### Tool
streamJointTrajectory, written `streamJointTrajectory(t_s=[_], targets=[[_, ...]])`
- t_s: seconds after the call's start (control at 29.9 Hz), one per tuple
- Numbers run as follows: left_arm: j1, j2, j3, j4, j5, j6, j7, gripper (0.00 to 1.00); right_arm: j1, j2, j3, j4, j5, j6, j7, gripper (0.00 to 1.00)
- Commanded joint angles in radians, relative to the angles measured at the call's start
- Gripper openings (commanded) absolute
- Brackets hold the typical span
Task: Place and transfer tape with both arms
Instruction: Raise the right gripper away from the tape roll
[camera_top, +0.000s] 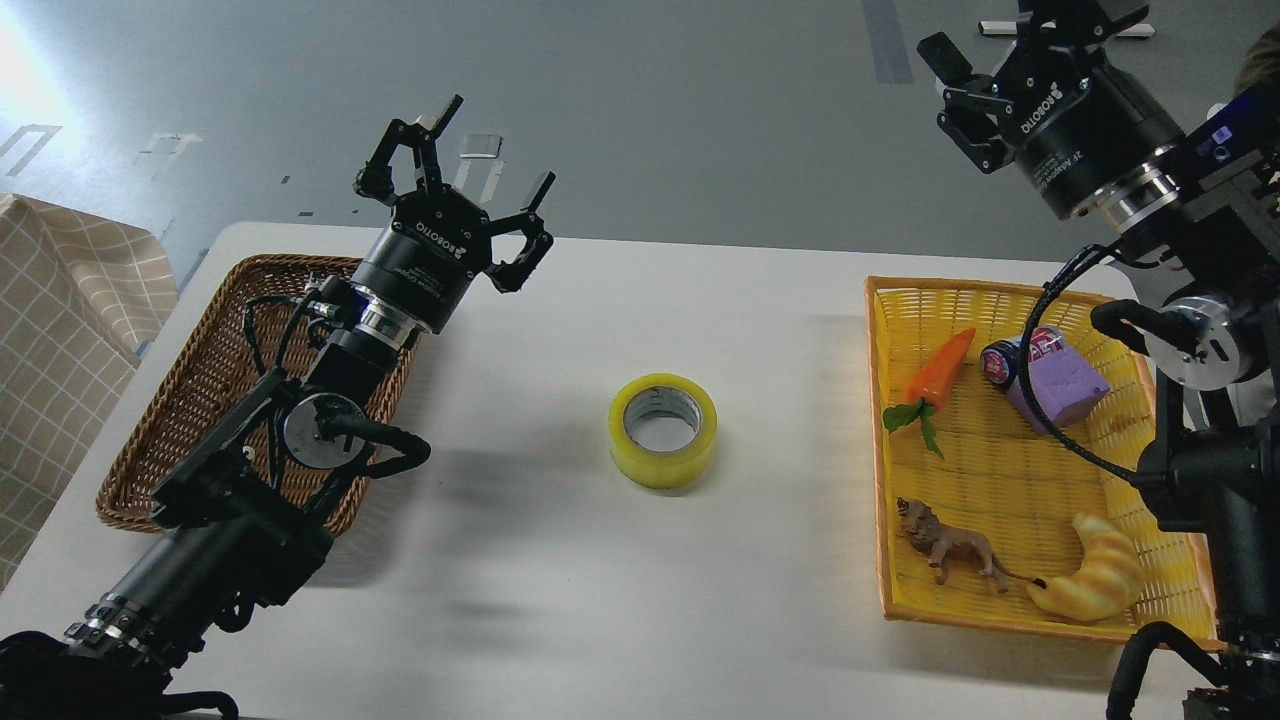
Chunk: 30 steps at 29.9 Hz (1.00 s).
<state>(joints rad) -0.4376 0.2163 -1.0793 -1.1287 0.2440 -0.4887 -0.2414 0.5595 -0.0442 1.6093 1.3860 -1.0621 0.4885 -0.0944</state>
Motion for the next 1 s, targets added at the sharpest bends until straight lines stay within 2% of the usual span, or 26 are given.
streamJointTrajectory(t_s=[0.0, 0.1, 0.2, 0.33, 0.43, 0.5, 0.63, 0.7, 0.87, 0.97], targets=[[-0.001, 0.006, -0.001, 0.000, 0.000, 0.000, 0.001, 0.98, -0.006, 0.018, 0.008, -0.001, 0.132, 0.000, -0.013, 1.00], [-0.001, 0.026, -0.001, 0.000, 0.001, 0.000, 0.001, 0.98, 0.002, 0.020, -0.005, 0.001, 0.258, 0.000, -0.019, 1.00], [-0.001, 0.044, -0.002, 0.000, 0.001, 0.000, -0.003, 0.98, 0.011, 0.018, -0.017, -0.001, 0.359, 0.000, -0.045, 1.00], [-0.003, 0.061, -0.007, 0.000, 0.000, 0.000, -0.006, 0.98, 0.007, 0.020, -0.043, -0.001, 0.532, 0.000, -0.152, 1.00], [-0.004, 0.063, -0.005, 0.000, 0.001, 0.000, -0.006, 0.98, 0.000, 0.021, -0.045, -0.001, 0.643, 0.000, -0.195, 1.00], [-0.007, 0.064, -0.002, 0.000, 0.000, 0.000, -0.003, 0.98, -0.001, 0.039, -0.043, -0.001, 0.698, 0.000, -0.196, 1.00], [-0.015, 0.081, -0.004, 0.001, 0.003, 0.000, 0.002, 0.98, -0.006, 0.044, -0.037, -0.002, 0.728, -0.079, -0.199, 1.00], [-0.018, 0.100, -0.002, 0.001, 0.004, 0.000, 0.004, 0.98, -0.016, 0.044, -0.040, -0.002, 0.741, -0.083, -0.199, 1.00], [-0.039, 0.133, -0.001, 0.000, 0.017, 0.000, 0.005, 0.98, -0.070, 0.044, -0.043, -0.001, 0.846, -0.064, -0.205, 1.00], [-0.050, 0.159, -0.002, -0.006, 0.064, 0.000, -0.003, 0.98, -0.125, 0.044, -0.043, -0.011, 0.863, 0.000, -0.214, 1.00]])
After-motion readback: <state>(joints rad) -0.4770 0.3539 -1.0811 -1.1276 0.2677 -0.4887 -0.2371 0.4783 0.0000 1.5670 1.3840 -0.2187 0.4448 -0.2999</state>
